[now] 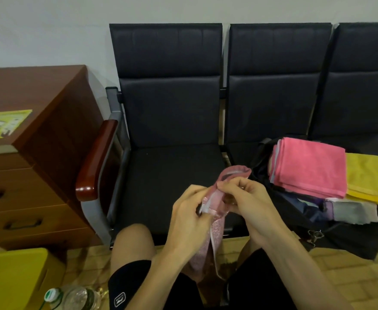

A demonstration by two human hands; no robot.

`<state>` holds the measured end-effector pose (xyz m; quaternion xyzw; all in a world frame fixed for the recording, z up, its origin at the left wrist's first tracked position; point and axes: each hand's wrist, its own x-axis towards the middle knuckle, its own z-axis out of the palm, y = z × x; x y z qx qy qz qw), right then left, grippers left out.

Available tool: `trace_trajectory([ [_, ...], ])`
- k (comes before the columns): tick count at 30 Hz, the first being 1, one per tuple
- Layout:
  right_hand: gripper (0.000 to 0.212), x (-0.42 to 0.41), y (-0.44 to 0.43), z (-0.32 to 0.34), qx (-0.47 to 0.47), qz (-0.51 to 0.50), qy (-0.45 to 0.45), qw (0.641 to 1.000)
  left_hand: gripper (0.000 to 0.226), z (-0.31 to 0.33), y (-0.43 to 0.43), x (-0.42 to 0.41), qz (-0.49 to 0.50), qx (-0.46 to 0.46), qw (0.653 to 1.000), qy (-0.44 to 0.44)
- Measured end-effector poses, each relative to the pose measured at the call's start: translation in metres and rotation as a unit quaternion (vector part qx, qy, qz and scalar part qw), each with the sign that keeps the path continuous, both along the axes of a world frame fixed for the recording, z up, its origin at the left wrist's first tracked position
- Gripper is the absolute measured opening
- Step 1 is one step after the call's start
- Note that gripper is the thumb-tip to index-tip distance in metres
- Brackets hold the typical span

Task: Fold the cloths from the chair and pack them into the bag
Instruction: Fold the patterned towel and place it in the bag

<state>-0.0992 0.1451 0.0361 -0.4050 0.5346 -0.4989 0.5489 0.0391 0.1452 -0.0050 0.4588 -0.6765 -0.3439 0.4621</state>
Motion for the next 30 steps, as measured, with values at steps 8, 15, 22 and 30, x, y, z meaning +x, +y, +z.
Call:
trace_trajectory([
  [8, 0.045, -0.021, -0.004, -0.002, -0.118, -0.117, -0.005, 0.986, 0.026, 0.052, -0.046, 0.028, -0.052, 0.036, 0.991, 0.116],
  [15, 0.047, -0.043, -0.024, 0.008, -0.139, 0.081, 0.051, 0.986, 0.037, 0.104, -0.072, 0.047, -0.185, 0.105, 0.976, 0.049],
  [22, 0.035, -0.037, -0.045, 0.066, -0.267, -0.018, 0.178, 0.947, 0.030, 0.112, -0.082, 0.056, -0.120, 0.082, 0.989, 0.030],
  [30, 0.054, -0.046, -0.043, 0.056, -0.148, 0.043, 0.106, 0.982, 0.035, 0.104, -0.073, 0.036, -0.039, 0.068, 0.985, 0.154],
])
